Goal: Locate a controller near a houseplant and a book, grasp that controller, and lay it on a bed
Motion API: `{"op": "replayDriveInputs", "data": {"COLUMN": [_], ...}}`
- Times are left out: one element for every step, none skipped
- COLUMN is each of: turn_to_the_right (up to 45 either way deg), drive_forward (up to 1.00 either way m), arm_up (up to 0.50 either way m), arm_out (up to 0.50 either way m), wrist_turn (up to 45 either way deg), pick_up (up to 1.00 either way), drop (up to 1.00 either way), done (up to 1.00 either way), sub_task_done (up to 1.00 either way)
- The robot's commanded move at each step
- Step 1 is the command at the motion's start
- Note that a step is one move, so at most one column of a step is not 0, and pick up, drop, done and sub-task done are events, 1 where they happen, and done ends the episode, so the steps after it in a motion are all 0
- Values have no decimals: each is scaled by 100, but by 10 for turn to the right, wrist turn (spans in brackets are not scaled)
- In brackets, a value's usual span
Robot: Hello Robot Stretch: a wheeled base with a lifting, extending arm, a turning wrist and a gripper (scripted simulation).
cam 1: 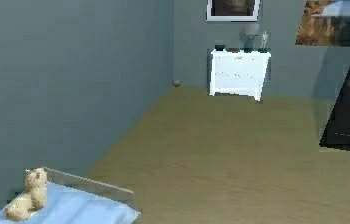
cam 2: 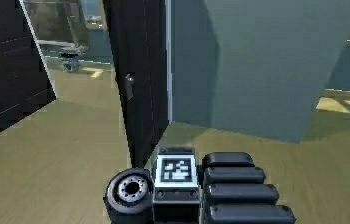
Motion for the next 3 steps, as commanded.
{"op": "replayDriveInputs", "data": {"turn_to_the_right": [-450, -120, 450], "drive_forward": [0, 0, 0], "arm_up": [0, 0, 0], "arm_out": [0, 0, 0], "wrist_turn": [0, 0, 0], "pick_up": [0, 0, 0], "drop": [0, 0, 0], "done": [0, 0, 0], "sub_task_done": [0, 0, 0]}}
